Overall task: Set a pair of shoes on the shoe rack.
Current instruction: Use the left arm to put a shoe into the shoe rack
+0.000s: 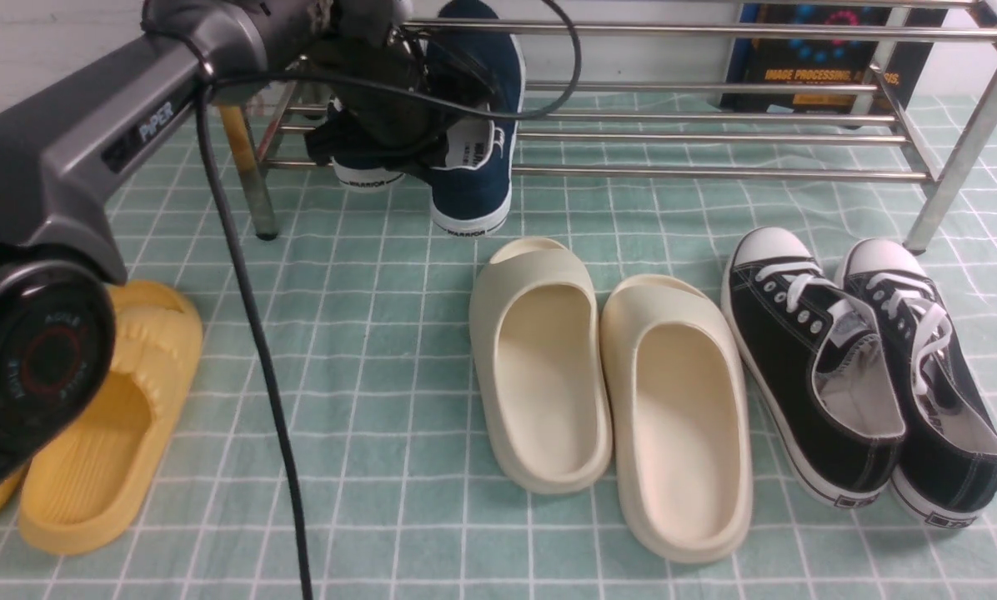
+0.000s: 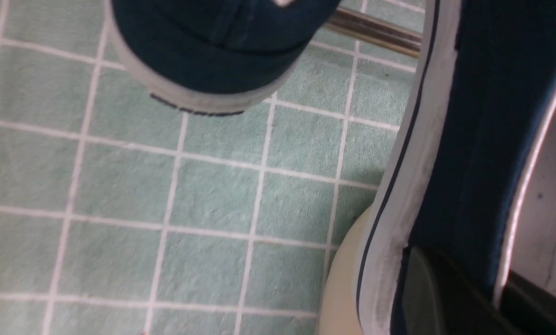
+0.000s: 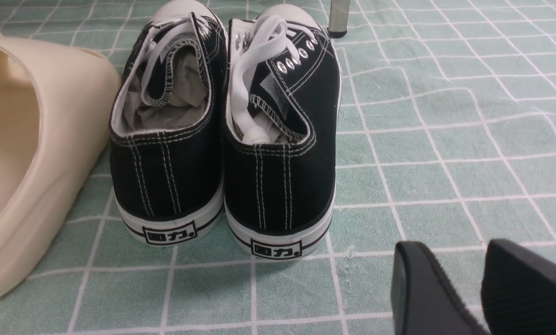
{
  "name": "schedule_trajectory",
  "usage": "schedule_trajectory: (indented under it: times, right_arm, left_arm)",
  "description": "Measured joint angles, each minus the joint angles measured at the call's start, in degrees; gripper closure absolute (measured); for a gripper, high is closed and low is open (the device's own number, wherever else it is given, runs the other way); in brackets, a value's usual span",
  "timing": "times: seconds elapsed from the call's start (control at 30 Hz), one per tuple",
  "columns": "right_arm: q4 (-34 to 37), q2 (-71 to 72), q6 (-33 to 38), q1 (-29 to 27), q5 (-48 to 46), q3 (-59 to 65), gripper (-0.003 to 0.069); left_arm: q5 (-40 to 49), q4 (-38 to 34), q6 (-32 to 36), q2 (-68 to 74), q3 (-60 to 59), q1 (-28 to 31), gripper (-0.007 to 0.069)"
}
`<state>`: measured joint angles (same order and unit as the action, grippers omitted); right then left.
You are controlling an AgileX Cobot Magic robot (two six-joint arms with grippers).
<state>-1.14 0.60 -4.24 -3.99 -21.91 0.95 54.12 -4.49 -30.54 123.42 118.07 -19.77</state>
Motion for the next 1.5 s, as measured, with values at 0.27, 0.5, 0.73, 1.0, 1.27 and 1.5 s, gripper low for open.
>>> schedule_trajectory:
  times: [0.27,0.5,0.73,1.0,1.27,1.5]
  right_arm:
    - [0.0,0.0,0.0,0.0,0.0,0.0,0.0419]
    - [0.0,0.0,0.0,0.0,0.0,0.0,0.0419]
    - [0.0,0.0,0.0,0.0,0.0,0.0,0.0419]
    - [0.0,0.0,0.0,0.0,0.0,0.0,0.0419]
    - [0.0,0.0,0.0,0.0,0.0,0.0,0.0419]
    - [0.0,0.0,0.0,0.0,0.0,0.0,0.0419]
  left_arm:
    - [-4.28,-0.02,0.16,2.28,2.46,0.0,0.0624]
    - [-6.52,0.96,0.16,3.38,3.04,0.0,0.0624]
    - [-8.49,1.44,0.16,4.18,3.04,0.0,0.0597]
    - [-12.46,2.83,0.36,3.44,3.34,0.07,0.0364]
    - [-7.48,3.27,4.43,-4.04,3.47,0.02,0.0306]
    - [5.24,2.88,12.69,-10.04,3.78,0.02,0.0519]
